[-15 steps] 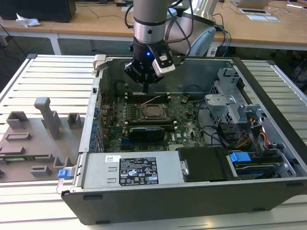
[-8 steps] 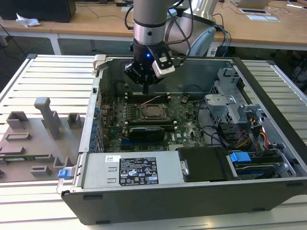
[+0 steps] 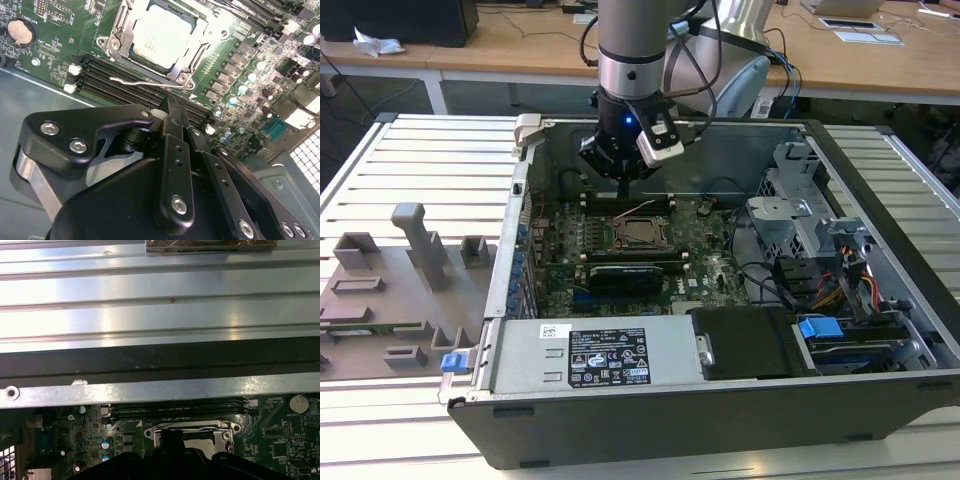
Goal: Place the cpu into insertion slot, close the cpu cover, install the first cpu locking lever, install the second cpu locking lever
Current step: 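Install the first cpu locking lever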
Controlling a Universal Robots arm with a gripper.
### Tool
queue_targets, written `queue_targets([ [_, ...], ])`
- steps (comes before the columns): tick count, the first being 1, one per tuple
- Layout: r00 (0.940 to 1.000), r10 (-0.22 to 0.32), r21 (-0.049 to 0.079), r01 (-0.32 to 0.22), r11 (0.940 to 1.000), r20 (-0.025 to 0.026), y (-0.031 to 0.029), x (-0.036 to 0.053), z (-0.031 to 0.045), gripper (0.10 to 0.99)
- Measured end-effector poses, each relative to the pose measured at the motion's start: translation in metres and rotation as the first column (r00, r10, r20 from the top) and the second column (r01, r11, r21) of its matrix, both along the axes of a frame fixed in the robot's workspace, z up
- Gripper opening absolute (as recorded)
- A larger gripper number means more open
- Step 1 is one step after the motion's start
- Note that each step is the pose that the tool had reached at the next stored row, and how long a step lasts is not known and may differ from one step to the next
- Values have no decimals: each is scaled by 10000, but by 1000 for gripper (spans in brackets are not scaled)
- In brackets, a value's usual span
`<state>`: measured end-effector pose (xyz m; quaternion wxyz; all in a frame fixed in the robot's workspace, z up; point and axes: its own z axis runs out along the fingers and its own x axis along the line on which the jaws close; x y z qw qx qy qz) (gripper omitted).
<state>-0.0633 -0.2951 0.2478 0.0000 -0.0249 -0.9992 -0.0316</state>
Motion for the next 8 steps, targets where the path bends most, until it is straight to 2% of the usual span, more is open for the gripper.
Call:
queue_targets([
  [5,10000,0,246,0,9997,1,0,0,-47,106],
  [6,10000,0,402,0,9992,0,0,0,-68,106],
  [8,10000,0,586,0,9983,0,0,0,-84,106],
])
